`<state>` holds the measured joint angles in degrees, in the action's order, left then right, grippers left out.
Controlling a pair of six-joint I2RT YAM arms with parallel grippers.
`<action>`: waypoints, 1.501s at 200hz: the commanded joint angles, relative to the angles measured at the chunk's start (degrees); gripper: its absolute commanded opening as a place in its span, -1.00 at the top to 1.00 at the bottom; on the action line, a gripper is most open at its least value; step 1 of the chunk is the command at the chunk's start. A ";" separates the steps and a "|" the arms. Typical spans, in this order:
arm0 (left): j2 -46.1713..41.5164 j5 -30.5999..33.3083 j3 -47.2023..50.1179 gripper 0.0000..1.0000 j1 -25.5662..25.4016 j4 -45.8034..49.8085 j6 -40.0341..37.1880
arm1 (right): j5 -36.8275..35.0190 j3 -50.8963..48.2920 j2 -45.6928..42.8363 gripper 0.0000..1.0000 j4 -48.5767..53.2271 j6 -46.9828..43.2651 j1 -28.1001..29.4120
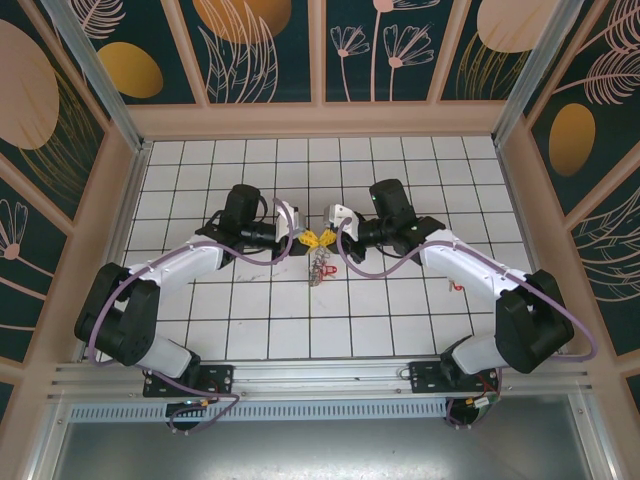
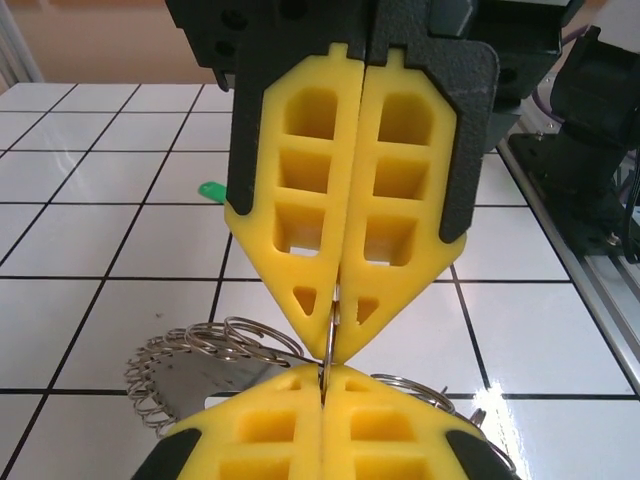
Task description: Put the keys on the keyring
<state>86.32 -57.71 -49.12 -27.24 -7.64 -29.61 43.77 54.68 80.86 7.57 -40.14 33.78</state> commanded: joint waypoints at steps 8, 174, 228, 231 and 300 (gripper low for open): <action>0.73 -2.01 -0.97 1.00 -0.35 0.42 -0.98 | 1.26 -0.80 -0.61 0.90 -2.39 0.63 -0.27; -0.49 -4.18 2.01 1.00 -0.34 -5.19 2.58 | -0.27 -7.33 -3.79 0.78 -12.59 4.18 -0.28; -0.45 -4.87 1.88 1.00 -0.35 -5.10 2.58 | -0.25 -7.46 -3.25 0.70 -14.21 4.28 -0.38; -0.50 -4.80 1.92 1.00 -0.33 -5.10 2.62 | -0.31 -7.43 -3.17 0.70 -14.19 4.19 -0.45; -0.32 -4.09 1.66 1.00 -0.35 -5.61 2.83 | 2.23 -6.25 -2.51 1.00 -12.65 3.34 -1.24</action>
<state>86.32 -59.16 -47.24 -27.29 -11.68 -27.18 43.20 47.44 78.37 -2.72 -36.10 33.50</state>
